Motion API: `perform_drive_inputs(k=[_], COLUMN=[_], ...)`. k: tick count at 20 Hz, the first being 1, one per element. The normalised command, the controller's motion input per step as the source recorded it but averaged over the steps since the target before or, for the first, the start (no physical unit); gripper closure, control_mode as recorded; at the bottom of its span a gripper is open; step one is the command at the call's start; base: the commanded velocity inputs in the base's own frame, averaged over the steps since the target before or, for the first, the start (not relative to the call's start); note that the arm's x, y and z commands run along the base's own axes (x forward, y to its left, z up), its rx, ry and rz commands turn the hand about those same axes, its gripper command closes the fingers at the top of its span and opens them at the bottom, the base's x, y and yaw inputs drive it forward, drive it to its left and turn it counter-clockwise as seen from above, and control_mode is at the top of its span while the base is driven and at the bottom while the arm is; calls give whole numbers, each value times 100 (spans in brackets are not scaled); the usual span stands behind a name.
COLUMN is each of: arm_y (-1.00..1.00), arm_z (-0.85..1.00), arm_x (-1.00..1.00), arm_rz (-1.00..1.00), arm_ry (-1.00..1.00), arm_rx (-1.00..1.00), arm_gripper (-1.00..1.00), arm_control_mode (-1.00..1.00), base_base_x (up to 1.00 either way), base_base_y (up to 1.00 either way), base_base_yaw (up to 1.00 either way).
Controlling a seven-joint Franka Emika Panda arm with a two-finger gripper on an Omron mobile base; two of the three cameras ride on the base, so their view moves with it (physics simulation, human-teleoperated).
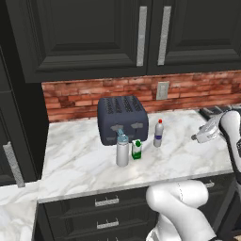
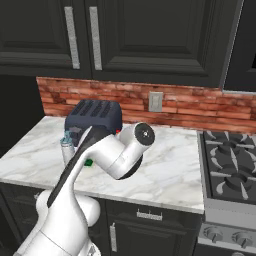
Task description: Move the drinks to the dining counter.
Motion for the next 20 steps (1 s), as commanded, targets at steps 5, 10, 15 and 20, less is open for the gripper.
perform_drive_inputs(k=[5,10,15,20], arm_y=[-8,0,-1,-3], arm_z=[-3,-22,-11,0], arm_x=[29,30,36,42], arm_rz=[26,19,15,10], arm_ry=[-17,-1,3,10], arm_rx=[0,13,15,10], arm_gripper=[-100,-100,-100,-100], arm_control_mode=[-100,-100,-100,-100], base_base_x=[0,0,0,0], base_base_y=[0,0,0,0], base_base_yaw=[0,0,0,0])
